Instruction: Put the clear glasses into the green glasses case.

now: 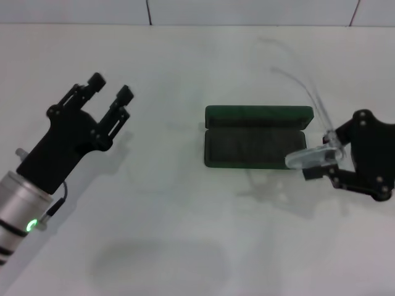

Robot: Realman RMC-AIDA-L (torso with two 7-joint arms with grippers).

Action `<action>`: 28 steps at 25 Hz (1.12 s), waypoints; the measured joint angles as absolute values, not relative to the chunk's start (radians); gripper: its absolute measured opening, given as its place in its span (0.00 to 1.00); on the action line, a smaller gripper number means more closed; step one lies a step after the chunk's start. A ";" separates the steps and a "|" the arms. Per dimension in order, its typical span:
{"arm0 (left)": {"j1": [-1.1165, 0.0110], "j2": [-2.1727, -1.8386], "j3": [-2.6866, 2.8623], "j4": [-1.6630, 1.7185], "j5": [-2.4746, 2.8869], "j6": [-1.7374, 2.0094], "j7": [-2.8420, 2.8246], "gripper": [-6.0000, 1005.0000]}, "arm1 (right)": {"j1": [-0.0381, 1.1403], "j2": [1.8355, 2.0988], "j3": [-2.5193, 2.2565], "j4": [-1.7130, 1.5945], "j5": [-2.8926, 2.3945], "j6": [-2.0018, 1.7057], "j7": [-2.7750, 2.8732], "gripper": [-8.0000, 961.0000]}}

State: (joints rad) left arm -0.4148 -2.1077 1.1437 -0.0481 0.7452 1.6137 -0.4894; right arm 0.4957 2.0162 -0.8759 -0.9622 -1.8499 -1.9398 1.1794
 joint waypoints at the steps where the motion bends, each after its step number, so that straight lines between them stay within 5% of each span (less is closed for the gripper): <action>1: -0.407 -2.108 1.139 -0.049 0.744 1.621 -0.490 0.59 | 0.491 2.017 -0.869 -0.927 -1.831 -1.936 1.141 0.15; 15: -0.347 -2.075 1.261 0.146 0.868 1.765 -0.734 0.59 | 0.471 2.023 -0.887 -0.586 -1.752 -1.808 0.822 0.15; 28: -0.525 -2.086 1.315 0.286 1.083 1.766 -0.911 0.59 | 0.535 2.028 -1.130 -0.580 -1.711 -1.670 0.753 0.16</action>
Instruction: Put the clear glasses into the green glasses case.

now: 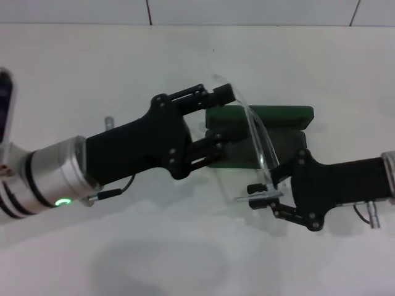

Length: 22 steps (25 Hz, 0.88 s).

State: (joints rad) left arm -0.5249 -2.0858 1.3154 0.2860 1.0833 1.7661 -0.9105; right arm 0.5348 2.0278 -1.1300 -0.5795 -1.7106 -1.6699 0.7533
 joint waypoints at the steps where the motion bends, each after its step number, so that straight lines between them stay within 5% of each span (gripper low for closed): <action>1: -0.535 -2.086 1.315 0.285 1.088 1.763 -0.912 0.59 | 0.543 2.028 -1.140 -0.580 -1.711 -1.658 0.753 0.16; 22: -0.595 -2.083 1.317 0.291 1.188 1.571 -1.112 0.59 | 0.560 2.028 -1.182 -0.597 -1.632 -1.638 0.521 0.17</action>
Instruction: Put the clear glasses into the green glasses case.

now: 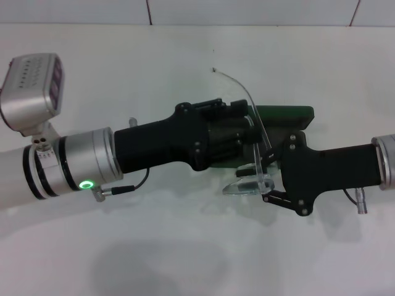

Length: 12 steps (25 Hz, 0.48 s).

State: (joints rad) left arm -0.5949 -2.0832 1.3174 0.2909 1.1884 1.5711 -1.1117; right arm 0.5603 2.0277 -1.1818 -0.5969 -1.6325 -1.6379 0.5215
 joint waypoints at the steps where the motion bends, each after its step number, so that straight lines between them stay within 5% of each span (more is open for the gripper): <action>1: -0.597 -2.083 1.318 0.291 1.198 1.568 -1.117 0.59 | 0.558 2.028 -1.185 -0.597 -1.626 -1.638 0.510 0.17; 12: -0.604 -2.085 1.319 0.291 1.251 1.560 -1.145 0.59 | 0.539 2.028 -1.218 -0.606 -1.591 -1.635 0.457 0.18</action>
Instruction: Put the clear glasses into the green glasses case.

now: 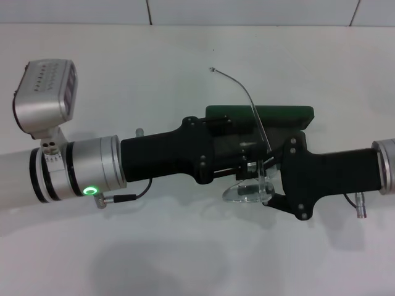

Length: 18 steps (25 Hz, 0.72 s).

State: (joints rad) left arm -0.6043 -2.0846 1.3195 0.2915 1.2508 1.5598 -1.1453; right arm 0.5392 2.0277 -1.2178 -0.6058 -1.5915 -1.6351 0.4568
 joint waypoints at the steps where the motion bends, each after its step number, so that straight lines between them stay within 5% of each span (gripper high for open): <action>1: -0.604 -2.085 1.319 0.292 1.251 1.560 -1.147 0.59 | 0.538 2.028 -1.218 -0.606 -1.591 -1.636 0.456 0.18; 18: -0.561 -2.049 1.284 0.321 1.244 1.522 -1.152 0.59 | 0.481 2.020 -1.211 -0.632 -1.590 -1.737 0.429 0.18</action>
State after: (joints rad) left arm -0.5612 -2.0489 1.2836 0.3211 1.2435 1.5222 -1.1524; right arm 0.4805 2.0203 -1.2111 -0.6322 -1.5905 -1.7373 0.4291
